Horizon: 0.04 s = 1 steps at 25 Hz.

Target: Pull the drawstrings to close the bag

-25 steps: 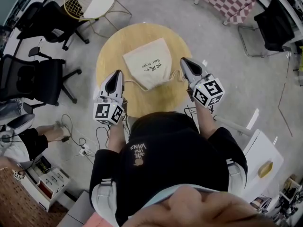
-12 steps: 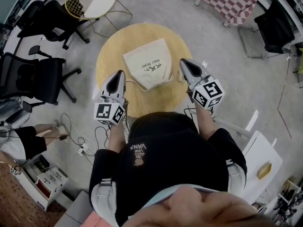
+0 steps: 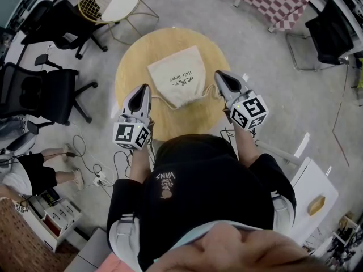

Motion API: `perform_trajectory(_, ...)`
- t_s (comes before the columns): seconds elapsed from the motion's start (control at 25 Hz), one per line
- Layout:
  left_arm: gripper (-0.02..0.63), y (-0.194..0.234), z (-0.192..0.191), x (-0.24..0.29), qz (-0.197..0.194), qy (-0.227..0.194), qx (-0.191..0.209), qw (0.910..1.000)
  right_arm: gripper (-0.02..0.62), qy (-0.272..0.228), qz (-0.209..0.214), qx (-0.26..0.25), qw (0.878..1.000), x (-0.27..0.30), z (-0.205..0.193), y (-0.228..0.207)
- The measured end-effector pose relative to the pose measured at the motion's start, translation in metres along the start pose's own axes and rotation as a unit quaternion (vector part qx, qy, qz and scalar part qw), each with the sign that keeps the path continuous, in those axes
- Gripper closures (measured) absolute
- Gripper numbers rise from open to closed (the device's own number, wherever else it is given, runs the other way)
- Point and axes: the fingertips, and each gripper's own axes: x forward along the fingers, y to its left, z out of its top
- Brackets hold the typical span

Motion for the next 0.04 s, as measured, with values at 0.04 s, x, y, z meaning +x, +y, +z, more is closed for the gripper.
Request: perform_trajectory(0.04, 0.577, 0.0001, -0.0003, 0.0005, 0.0, 0.0, 0.0, 1.0, 0.598, 0.0, 0.0, -0.001, 1.0, 0.0004, -0.0001, -0.0003)
